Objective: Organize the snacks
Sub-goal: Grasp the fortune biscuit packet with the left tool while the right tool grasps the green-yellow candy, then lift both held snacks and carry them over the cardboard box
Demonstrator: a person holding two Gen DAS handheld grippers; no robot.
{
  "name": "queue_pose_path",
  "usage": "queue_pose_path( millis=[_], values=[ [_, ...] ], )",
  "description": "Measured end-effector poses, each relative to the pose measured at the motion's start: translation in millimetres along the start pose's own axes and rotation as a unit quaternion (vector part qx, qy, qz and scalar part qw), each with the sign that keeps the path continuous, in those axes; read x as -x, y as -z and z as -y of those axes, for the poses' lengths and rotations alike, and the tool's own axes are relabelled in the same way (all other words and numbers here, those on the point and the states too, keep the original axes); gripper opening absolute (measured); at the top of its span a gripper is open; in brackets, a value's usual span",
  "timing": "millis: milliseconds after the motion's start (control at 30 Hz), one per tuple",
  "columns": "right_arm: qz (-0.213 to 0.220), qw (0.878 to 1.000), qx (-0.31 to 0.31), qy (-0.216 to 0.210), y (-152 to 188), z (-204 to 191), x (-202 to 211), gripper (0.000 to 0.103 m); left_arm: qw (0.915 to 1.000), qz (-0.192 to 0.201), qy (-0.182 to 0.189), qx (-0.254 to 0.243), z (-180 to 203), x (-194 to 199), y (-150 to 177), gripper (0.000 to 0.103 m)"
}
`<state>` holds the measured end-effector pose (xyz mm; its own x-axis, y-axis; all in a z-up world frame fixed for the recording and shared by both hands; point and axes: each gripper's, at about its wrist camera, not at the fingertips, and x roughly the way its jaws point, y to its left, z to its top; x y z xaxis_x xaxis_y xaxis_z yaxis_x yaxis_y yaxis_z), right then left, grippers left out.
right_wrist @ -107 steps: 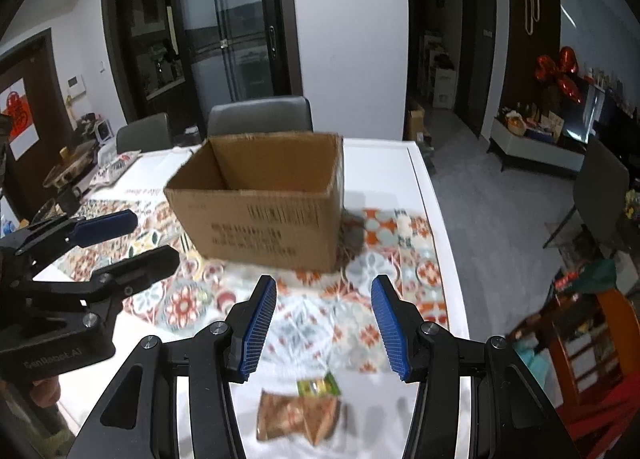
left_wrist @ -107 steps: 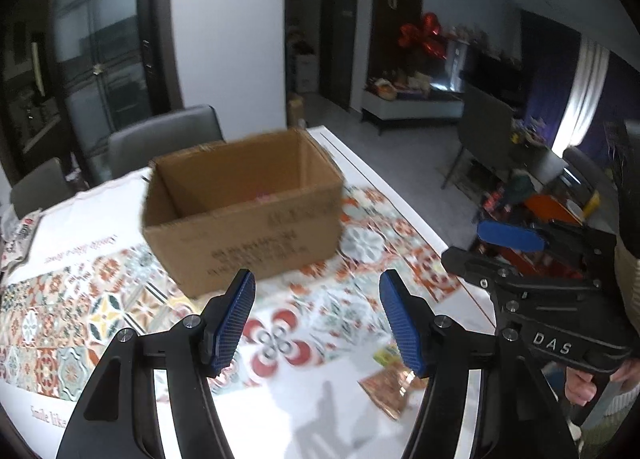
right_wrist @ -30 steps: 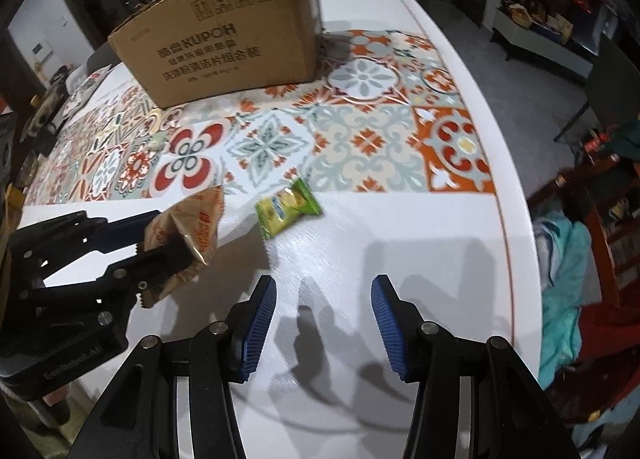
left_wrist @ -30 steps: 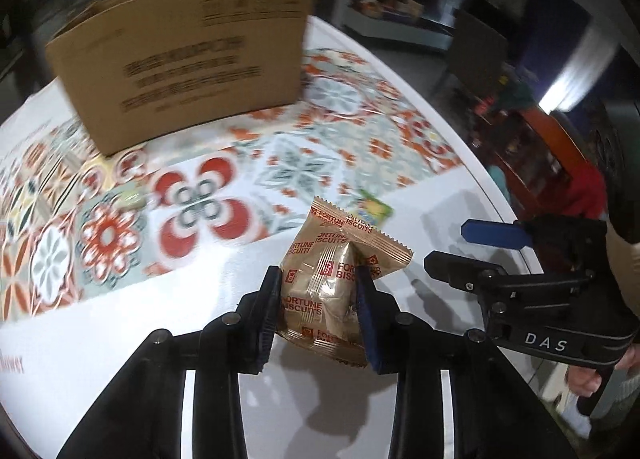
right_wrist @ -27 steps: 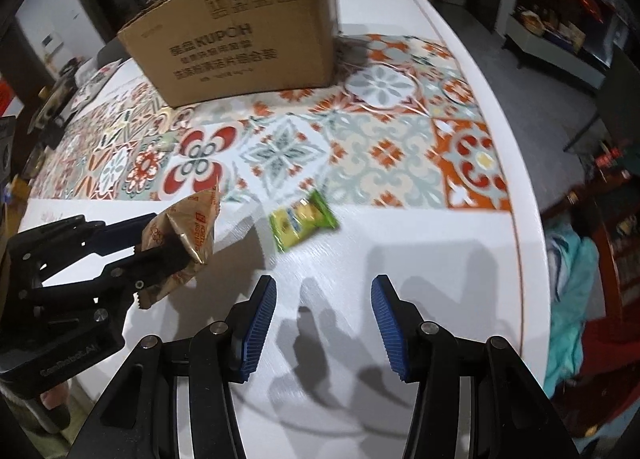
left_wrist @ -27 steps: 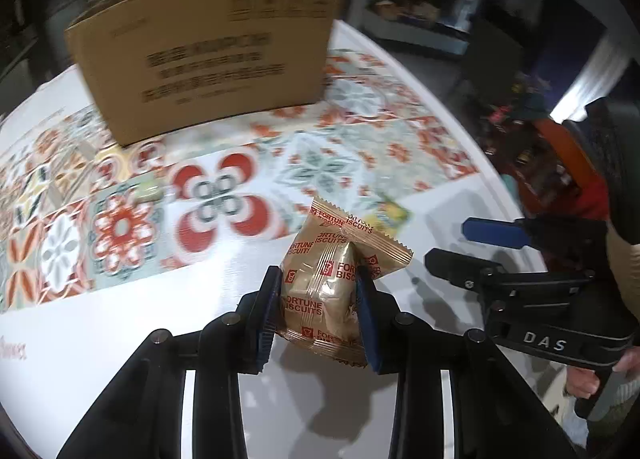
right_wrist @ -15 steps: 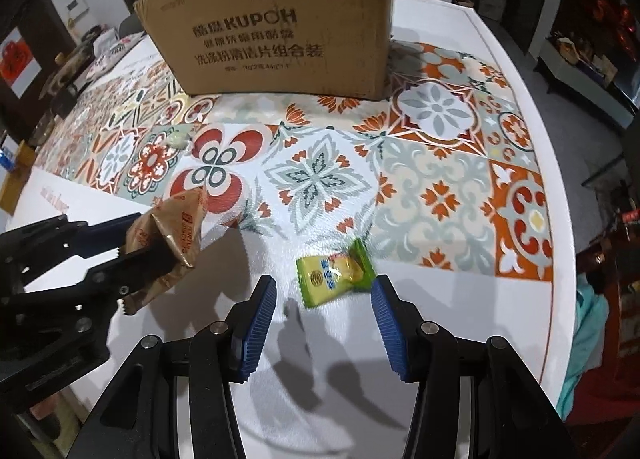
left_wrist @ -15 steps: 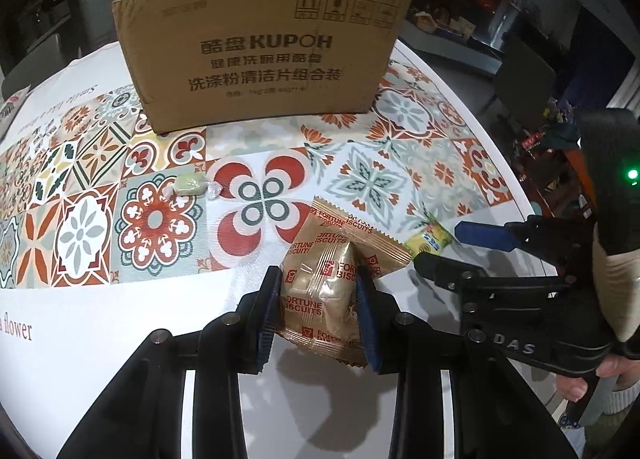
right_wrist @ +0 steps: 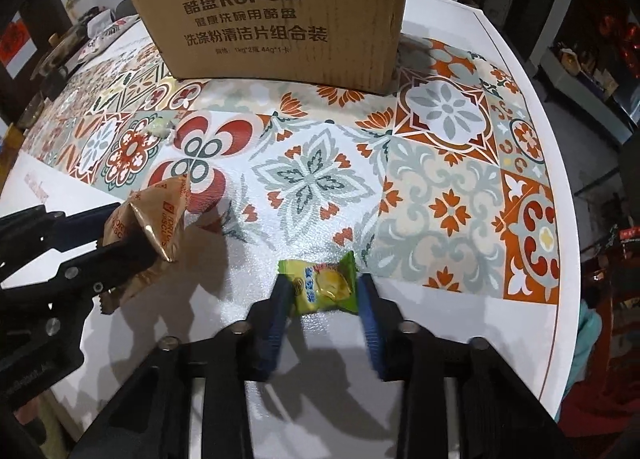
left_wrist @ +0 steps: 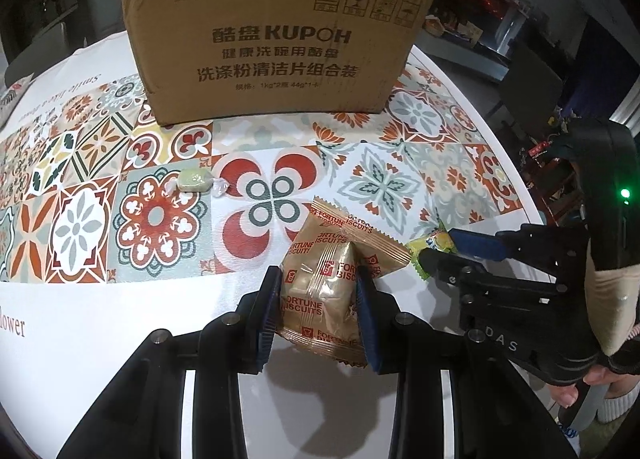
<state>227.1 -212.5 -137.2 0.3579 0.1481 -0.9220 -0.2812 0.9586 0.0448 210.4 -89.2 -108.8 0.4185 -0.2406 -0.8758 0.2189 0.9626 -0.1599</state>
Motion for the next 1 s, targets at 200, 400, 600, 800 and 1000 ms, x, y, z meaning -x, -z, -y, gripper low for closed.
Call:
queue_pose_path(
  millis=[200, 400, 600, 800, 1000],
  values=[
    [0.014, 1.000, -0.007, -0.007, 1, -3, 3, 0.022, 1.0000, 0.005, -0.001, 0.004, -2, 2, 1, 0.036],
    [0.036, 0.999, -0.006, -0.001, 2, -9, 14, 0.021, 0.9998, 0.016, -0.002, 0.007, -5, 10, 1, 0.036],
    [0.054, 0.998, -0.012, -0.010, 1, -13, 30, 0.021, 0.9994, 0.033, -0.002, 0.010, -9, 23, -3, 0.036],
    [0.083, 0.996, -0.012, -0.010, -7, -20, 51, 0.021, 0.9981, 0.062, -0.005, 0.003, -10, 42, -12, 0.036],
    [0.124, 0.992, -0.017, -0.011, -20, -23, 77, 0.021, 0.9948, 0.102, -0.005, -0.003, -13, 69, -29, 0.036]
  ],
)
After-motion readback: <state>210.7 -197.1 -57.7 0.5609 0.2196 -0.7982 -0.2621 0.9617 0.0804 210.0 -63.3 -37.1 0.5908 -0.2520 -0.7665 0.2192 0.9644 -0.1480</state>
